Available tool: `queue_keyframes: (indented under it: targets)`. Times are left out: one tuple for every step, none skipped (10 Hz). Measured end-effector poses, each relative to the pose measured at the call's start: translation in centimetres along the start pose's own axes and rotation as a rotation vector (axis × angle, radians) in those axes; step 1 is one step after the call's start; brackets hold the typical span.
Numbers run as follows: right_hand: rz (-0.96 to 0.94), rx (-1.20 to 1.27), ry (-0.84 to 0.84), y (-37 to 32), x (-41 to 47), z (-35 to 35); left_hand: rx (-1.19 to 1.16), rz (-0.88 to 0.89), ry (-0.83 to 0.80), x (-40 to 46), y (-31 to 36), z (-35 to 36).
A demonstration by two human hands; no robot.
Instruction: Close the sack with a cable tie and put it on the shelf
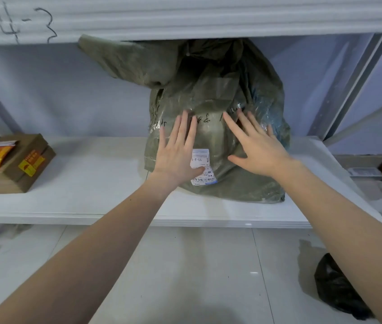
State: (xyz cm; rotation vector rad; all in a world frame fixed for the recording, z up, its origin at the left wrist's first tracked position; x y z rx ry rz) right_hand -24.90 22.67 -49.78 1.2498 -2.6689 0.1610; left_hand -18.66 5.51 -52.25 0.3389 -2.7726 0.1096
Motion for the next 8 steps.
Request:
queue_keyframes:
  targets:
    - [-0.010,-0.001,0.019,-0.6,-0.7,-1.5,0.023,0.001,-0.003,-0.5,-0.4,-1.8]
    - [-0.022,-0.013,0.036,-1.4,-1.6,-3.7,0.026,0.019,0.006,-1.2,-0.8,-3.9]
    - [-0.033,-0.004,0.056,-2.2,-2.6,-5.8,-0.020,0.047,0.017,-2.4,-1.3,-6.0]
    - [-0.045,-0.001,0.090,-3.7,-4.2,-8.3,-0.068,0.067,0.025,-4.3,-1.7,-8.6]
    - [-0.066,0.012,0.127,-5.5,-6.1,-10.9,-0.141,0.092,0.054,-6.4,-2.2,-11.8]
    - [-0.103,0.040,0.160,-7.8,-8.1,-13.7,-0.250,0.116,0.092,-8.8,-2.5,-15.6]
    - [-0.170,0.098,0.261,-10.2,-10.1,-17.6,-0.362,0.186,0.208,-11.1,-3.2,-20.5]
    - [-0.209,0.258,0.378,-12.9,-12.7,-21.7,-0.644,0.196,0.253,-13.9,-3.5,-26.4]
Point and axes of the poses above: each hand's wrist, its own x-axis towards the middle knuckle, its own z-axis out of the palm, y = z × x, the point moved 3 cm from there along x, towards the middle knuckle, and after that the axes turned 10 degrees about -z, right-handed, at the moved point
